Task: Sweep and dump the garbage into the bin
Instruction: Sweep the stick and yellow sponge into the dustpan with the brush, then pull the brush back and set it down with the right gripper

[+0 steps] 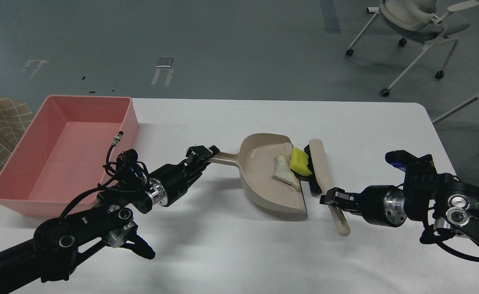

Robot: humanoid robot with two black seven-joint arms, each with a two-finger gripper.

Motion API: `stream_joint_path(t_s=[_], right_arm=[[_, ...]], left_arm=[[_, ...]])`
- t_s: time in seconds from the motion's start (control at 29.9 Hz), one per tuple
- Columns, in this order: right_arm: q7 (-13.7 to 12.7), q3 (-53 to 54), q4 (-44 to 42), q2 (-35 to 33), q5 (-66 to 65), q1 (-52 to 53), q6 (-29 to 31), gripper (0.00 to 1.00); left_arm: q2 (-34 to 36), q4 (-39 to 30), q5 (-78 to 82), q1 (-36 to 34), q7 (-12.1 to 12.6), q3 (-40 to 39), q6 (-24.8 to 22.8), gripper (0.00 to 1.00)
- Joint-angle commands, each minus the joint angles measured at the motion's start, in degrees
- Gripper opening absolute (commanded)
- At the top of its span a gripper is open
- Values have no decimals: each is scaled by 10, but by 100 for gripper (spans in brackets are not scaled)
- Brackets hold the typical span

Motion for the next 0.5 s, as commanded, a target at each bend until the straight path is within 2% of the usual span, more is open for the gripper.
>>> stream_joint_path(t_s=[0.0,0.27,0.47], right_arm=[[0,-9,0,26,1,20,0,0],[0,-1,8,8,18,55,0,0],[0,20,54,-91,18,54,0,0]], left_arm=[[2,0,0,0,-1,-3,0,0],[10,0,-1,1,-2,-3,0,0],[10,0,-2,1,-2,-4,0,0]])
